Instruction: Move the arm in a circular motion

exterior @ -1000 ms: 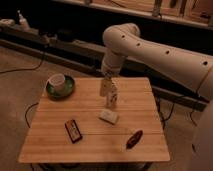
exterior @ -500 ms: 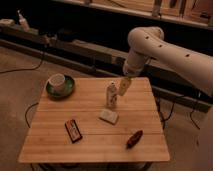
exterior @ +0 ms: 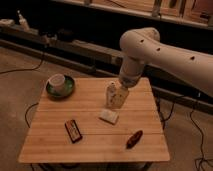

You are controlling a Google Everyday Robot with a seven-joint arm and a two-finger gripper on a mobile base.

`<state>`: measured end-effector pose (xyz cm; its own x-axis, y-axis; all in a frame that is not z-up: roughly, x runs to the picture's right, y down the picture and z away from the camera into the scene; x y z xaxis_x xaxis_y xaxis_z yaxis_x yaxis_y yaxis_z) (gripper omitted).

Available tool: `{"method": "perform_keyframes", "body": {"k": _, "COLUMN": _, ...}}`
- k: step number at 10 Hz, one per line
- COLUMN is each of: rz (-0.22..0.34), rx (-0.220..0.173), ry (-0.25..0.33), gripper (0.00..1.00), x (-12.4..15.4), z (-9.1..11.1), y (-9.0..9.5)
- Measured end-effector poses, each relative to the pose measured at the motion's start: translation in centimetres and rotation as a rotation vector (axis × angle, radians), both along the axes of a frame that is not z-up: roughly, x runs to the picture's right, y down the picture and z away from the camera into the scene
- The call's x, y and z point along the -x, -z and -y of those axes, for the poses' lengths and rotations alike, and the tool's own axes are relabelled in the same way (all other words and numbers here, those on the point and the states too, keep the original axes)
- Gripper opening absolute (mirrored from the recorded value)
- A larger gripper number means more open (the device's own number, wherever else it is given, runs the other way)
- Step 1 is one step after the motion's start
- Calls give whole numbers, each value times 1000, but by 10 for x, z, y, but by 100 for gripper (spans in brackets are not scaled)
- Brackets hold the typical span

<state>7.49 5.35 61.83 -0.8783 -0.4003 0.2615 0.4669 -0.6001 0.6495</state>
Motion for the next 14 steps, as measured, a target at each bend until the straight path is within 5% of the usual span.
{"method": "perform_keyframes", "body": {"k": 2, "rz": -6, "rx": 20, "ry": 68, "gripper": 80, "x": 39, "z": -30, "y": 24}}
{"method": "perform_keyframes", "body": {"k": 4, "rz": 21, "rx": -15, "ry": 113, "gripper": 80, "x": 76, "z": -31, "y": 31}}
{"method": "perform_keyframes", "body": {"k": 6, "rz": 59, "rx": -75, "ry": 126, "gripper": 80, "x": 107, "z": -11, "y": 21}}
{"method": "perform_keyframes", "body": {"k": 8, "rz": 125, "rx": -168, "ry": 94, "gripper": 80, "x": 126, "z": 38, "y": -20}}
{"method": "perform_keyframes", "body": {"k": 10, "rz": 137, "rx": -223, "ry": 47, "gripper": 80, "x": 96, "z": 71, "y": -70}}
{"method": "perform_keyframes", "body": {"k": 12, "rz": 71, "rx": -233, "ry": 0, "gripper": 80, "x": 23, "z": 82, "y": -113}}
{"method": "perform_keyframes", "body": {"k": 14, "rz": -40, "rx": -213, "ry": -49, "gripper": 80, "x": -49, "z": 78, "y": -117}}
